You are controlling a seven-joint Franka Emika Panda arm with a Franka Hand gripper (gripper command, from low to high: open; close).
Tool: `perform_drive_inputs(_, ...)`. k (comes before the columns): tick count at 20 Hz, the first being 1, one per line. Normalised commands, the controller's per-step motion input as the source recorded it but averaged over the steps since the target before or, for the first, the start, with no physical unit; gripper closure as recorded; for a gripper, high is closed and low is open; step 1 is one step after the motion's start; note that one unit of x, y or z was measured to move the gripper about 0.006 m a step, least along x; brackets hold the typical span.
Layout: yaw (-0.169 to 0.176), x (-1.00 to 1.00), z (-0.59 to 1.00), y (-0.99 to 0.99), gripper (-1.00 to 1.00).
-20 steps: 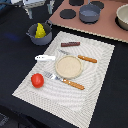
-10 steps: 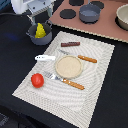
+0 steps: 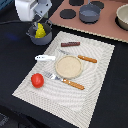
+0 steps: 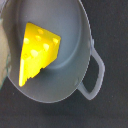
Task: Interact with the objects in diverse but meaningful ways.
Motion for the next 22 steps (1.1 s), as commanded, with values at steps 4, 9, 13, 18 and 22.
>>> perform_drive_inputs(4, 0.04, 0.06, -0.28, -0.05, -1.0)
perform_drive_inputs(9, 0.045, 0.01, -0.24, 0.0, -1.0)
perform_drive_inputs(13, 0.047, 0.0, -0.22, 0.0, -1.0)
perform_drive_inputs(18, 0.043, 0.04, -0.23, -0.02, -1.0)
perform_drive_inputs(22, 0.075, 0.11, -0.25, -0.09, -1.0)
